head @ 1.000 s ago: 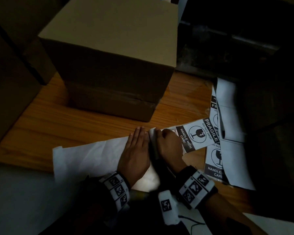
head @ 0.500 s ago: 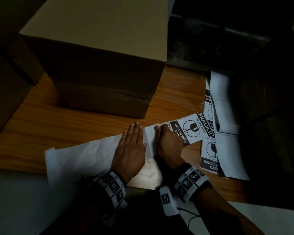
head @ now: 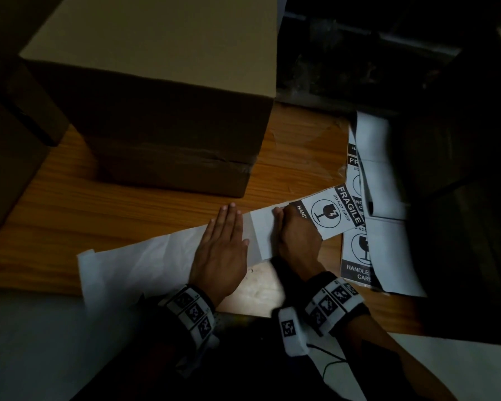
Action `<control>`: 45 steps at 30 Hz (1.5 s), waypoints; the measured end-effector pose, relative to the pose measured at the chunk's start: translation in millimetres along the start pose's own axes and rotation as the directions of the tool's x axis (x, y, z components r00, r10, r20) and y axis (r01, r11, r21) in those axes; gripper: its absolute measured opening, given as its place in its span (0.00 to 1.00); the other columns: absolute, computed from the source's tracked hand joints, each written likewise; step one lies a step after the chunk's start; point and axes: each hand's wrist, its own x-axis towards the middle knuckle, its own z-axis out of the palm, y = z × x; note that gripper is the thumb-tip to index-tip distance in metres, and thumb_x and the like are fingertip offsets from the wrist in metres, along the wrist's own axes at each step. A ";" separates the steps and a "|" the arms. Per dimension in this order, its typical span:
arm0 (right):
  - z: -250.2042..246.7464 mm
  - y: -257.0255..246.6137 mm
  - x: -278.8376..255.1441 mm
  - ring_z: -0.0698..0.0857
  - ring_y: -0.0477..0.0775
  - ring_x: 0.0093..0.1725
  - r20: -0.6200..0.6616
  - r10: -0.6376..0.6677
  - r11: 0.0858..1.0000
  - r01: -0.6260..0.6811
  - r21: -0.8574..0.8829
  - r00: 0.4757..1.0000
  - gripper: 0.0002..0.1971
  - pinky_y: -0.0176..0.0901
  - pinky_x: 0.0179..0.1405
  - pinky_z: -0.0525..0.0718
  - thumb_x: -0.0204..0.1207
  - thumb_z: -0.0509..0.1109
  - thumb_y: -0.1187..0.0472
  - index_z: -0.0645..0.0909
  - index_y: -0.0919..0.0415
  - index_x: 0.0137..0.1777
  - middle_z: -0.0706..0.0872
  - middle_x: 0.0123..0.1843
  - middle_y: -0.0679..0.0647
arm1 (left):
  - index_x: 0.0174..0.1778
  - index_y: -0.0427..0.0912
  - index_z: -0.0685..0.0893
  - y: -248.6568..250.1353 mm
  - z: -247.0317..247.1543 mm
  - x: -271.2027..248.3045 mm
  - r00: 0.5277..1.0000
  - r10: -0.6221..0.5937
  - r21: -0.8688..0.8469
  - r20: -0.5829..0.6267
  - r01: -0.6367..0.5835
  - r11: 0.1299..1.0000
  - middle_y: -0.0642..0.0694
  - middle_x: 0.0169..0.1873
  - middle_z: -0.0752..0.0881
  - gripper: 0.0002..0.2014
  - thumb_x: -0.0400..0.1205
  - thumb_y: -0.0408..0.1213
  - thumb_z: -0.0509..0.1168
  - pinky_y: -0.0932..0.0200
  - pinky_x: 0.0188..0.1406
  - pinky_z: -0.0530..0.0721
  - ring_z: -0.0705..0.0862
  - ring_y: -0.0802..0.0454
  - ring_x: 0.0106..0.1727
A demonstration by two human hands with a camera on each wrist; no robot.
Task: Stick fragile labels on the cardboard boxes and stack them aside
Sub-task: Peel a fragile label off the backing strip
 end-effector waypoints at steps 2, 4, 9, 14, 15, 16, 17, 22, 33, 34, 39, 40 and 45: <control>2.0 5.2 2.6 0.85 0.66 0.50 -0.015 0.014 1.000 -0.014 -0.003 1.000 0.20 0.51 0.44 0.73 0.88 0.49 0.45 0.77 0.58 0.56 0.87 0.48 0.61 | 0.83 0.32 0.61 -0.3 -0.4 -0.1 1.000 0.004 -0.003 -0.002 -0.004 1.000 0.36 0.84 0.59 0.31 0.86 0.46 0.42 0.45 0.83 0.59 0.57 0.43 0.85; 1.5 8.8 5.0 0.85 0.66 0.49 -0.024 0.023 1.000 -0.023 -0.015 0.999 0.20 0.51 0.43 0.74 0.88 0.49 0.45 0.76 0.57 0.57 0.87 0.47 0.61 | 0.83 0.32 0.61 -0.5 -0.4 -0.4 1.000 0.007 -0.013 0.000 -0.007 1.000 0.37 0.84 0.59 0.31 0.86 0.46 0.43 0.45 0.83 0.59 0.58 0.43 0.85; -7.1 19.9 9.0 0.85 0.67 0.49 -0.049 0.011 0.999 -0.013 -0.042 0.999 0.20 0.50 0.41 0.73 0.89 0.48 0.46 0.77 0.55 0.63 0.88 0.48 0.61 | 0.82 0.32 0.63 -0.7 -1.6 -0.7 1.000 0.013 -0.004 0.007 -0.013 1.000 0.36 0.83 0.61 0.31 0.86 0.46 0.45 0.45 0.82 0.61 0.60 0.43 0.84; -13.9 29.2 11.8 0.85 0.67 0.50 -0.054 0.015 0.999 -0.017 -0.035 0.998 0.22 0.50 0.41 0.73 0.89 0.48 0.45 0.78 0.59 0.57 0.87 0.48 0.61 | 0.83 0.33 0.61 -2.7 -0.8 -0.2 0.999 0.022 -0.013 0.033 -0.022 1.000 0.37 0.84 0.59 0.31 0.86 0.47 0.43 0.48 0.82 0.51 0.58 0.43 0.85; -14.1 30.8 12.0 0.85 0.67 0.49 -0.054 0.010 1.000 -0.011 -0.018 0.999 0.22 0.50 0.41 0.73 0.89 0.49 0.45 0.79 0.59 0.56 0.87 0.48 0.62 | 0.83 0.33 0.60 -2.5 -1.4 -0.5 0.999 0.021 -0.019 0.042 -0.021 1.000 0.38 0.84 0.58 0.31 0.86 0.48 0.41 0.48 0.83 0.51 0.57 0.44 0.85; -14.7 31.9 12.1 0.85 0.66 0.49 -0.048 0.010 1.000 -0.010 0.001 0.999 0.22 0.49 0.40 0.73 0.89 0.49 0.45 0.79 0.60 0.54 0.87 0.47 0.62 | 0.84 0.34 0.59 -2.5 -2.5 -1.0 0.999 0.022 -0.032 0.049 -0.021 0.999 0.38 0.84 0.57 0.32 0.86 0.48 0.40 0.48 0.84 0.51 0.56 0.44 0.85; -15.2 34.0 13.2 0.84 0.66 0.49 -0.041 0.009 1.000 -0.008 0.020 0.999 0.22 0.49 0.40 0.73 0.88 0.50 0.45 0.79 0.60 0.53 0.87 0.47 0.61 | 0.84 0.34 0.58 -3.0 -3.3 -1.3 0.998 0.028 -0.064 0.047 -0.025 0.998 0.39 0.85 0.56 0.33 0.86 0.50 0.39 0.49 0.84 0.51 0.55 0.45 0.86; -22.0 36.2 17.9 0.84 0.65 0.47 0.001 -0.022 0.981 0.021 0.193 1.000 0.20 0.50 0.42 0.76 0.88 0.52 0.47 0.76 0.58 0.40 0.86 0.43 0.61 | 0.85 0.50 0.51 -18.1 -11.9 2.9 0.998 0.069 -0.476 0.003 -0.059 0.878 0.55 0.84 0.48 0.32 0.84 0.58 0.42 0.59 0.82 0.47 0.44 0.57 0.86; -33.5 38.1 25.0 0.86 0.53 0.52 0.238 0.145 0.736 -0.265 0.623 0.961 0.19 0.51 0.55 0.85 0.76 0.72 0.45 0.80 0.56 0.62 0.87 0.56 0.56 | 0.85 0.53 0.58 -29.9 -2.6 5.4 0.985 0.175 -0.128 -0.001 -0.174 0.976 0.41 0.84 0.59 0.27 0.87 0.48 0.44 0.48 0.84 0.52 0.58 0.42 0.85; -35.9 39.9 25.4 0.87 0.53 0.48 0.258 0.163 0.677 -0.298 0.673 0.952 0.22 0.50 0.49 0.87 0.75 0.75 0.46 0.79 0.58 0.63 0.88 0.52 0.57 | 0.85 0.53 0.59 -29.6 -3.2 5.0 0.985 0.173 -0.118 -0.003 -0.172 0.978 0.40 0.84 0.60 0.27 0.87 0.48 0.44 0.47 0.83 0.53 0.59 0.41 0.84; -44.1 44.3 18.3 0.88 0.60 0.37 0.351 0.097 0.502 -0.350 0.791 0.931 0.26 0.49 0.37 0.87 0.74 0.77 0.47 0.80 0.69 0.59 0.87 0.37 0.63 | 0.85 0.53 0.58 -28.5 -6.6 4.0 0.985 0.172 -0.112 0.014 -0.170 0.979 0.39 0.83 0.62 0.27 0.87 0.48 0.43 0.44 0.81 0.56 0.59 0.41 0.84; -44.3 44.9 17.8 0.88 0.61 0.36 0.377 0.078 0.480 -0.367 0.797 0.923 0.29 0.47 0.35 0.86 0.73 0.78 0.45 0.80 0.70 0.60 0.86 0.37 0.64 | 0.85 0.53 0.57 -28.5 -6.7 3.6 0.985 0.170 -0.112 0.021 -0.167 0.980 0.40 0.84 0.61 0.27 0.87 0.48 0.43 0.45 0.81 0.55 0.58 0.41 0.84; -48.8 43.7 17.0 0.83 0.61 0.35 0.496 -0.008 0.412 -0.449 0.793 0.868 0.25 0.40 0.30 0.81 0.79 0.69 0.45 0.82 0.70 0.58 0.82 0.39 0.67 | 0.86 0.55 0.54 -29.9 -6.1 3.6 0.984 0.175 -0.100 0.033 -0.171 0.980 0.42 0.85 0.58 0.28 0.87 0.49 0.41 0.47 0.82 0.52 0.55 0.44 0.85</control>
